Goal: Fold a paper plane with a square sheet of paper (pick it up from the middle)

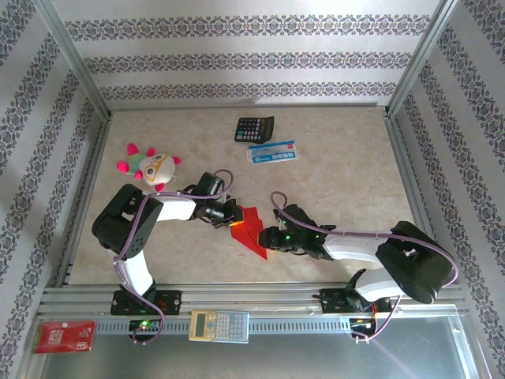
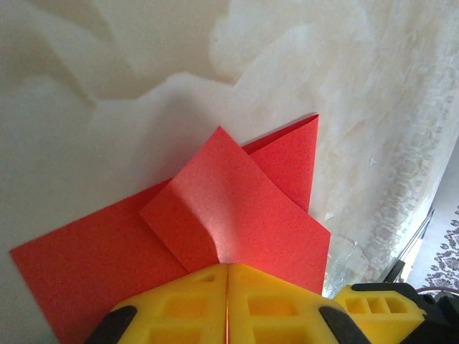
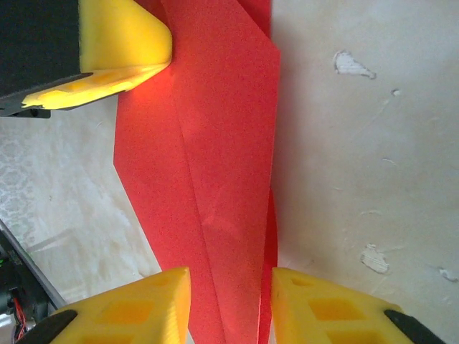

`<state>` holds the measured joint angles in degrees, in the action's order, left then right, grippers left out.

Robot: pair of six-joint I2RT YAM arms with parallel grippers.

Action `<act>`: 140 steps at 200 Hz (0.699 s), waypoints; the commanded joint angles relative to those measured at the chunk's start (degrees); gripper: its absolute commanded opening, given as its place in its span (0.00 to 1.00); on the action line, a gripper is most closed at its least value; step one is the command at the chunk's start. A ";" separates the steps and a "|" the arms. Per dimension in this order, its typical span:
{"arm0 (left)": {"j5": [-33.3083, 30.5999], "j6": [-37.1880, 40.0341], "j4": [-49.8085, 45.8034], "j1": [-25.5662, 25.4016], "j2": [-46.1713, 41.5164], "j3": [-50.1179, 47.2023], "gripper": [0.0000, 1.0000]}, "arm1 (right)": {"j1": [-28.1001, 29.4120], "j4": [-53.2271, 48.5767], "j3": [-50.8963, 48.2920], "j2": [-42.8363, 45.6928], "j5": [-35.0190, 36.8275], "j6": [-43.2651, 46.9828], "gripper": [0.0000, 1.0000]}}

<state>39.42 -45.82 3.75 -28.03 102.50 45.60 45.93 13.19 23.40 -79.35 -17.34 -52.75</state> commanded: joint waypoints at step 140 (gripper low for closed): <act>-2.06 1.55 -5.21 0.20 -1.12 3.81 0.11 | 0.57 7.54 -2.30 -1.57 -0.32 -2.28 0.06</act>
<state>38.52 -45.60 1.85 -28.03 102.50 47.31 46.37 18.96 21.56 -80.95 -17.41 -55.33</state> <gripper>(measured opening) 0.107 0.096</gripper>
